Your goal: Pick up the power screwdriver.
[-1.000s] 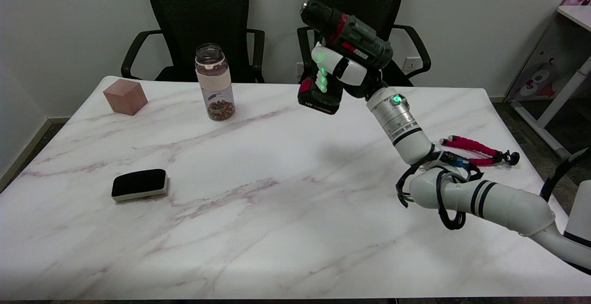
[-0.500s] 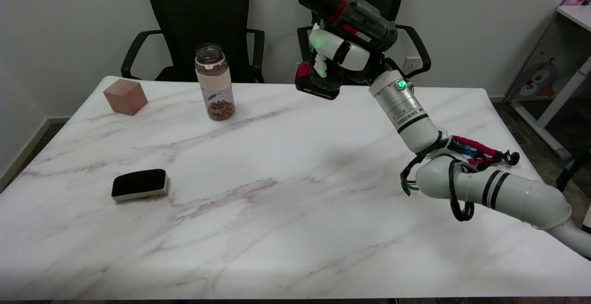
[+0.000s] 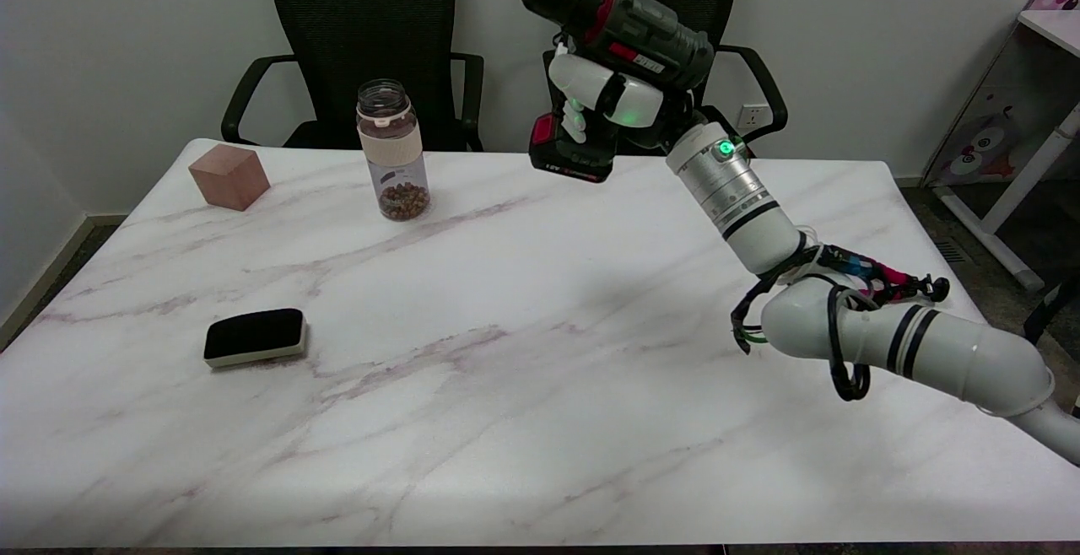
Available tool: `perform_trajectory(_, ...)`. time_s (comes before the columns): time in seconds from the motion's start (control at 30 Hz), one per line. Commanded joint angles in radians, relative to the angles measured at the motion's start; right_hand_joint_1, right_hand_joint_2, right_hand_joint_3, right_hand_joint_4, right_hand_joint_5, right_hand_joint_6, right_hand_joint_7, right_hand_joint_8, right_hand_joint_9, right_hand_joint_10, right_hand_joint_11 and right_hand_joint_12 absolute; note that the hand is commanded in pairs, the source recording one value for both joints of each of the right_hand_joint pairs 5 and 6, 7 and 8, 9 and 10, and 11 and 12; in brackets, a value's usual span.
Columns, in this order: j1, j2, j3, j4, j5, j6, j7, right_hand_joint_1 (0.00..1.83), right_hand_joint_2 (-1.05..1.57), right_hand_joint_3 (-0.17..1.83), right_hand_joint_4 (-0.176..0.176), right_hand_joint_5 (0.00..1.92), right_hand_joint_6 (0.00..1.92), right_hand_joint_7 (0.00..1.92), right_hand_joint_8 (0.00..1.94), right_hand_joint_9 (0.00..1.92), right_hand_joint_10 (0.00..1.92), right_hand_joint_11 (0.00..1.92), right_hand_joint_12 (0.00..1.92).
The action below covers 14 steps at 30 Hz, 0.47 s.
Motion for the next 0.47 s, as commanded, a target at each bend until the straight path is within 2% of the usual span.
perform_trajectory(0.03, -0.013, 0.011, 0.008, -0.057, 0.028, -0.022, -0.038, 0.93, 0.62, 0.72, 0.176, 1.92, 1.92, 1.92, 1.92, 1.92, 1.92, 1.79, 1.79)
perform_trajectory(0.47, -0.008, 0.009, -0.001, -0.099, 0.045, -0.044, -0.048, 0.91, 0.62, 0.68, 0.175, 1.92, 1.92, 1.92, 1.92, 1.92, 1.92, 1.81, 1.81)
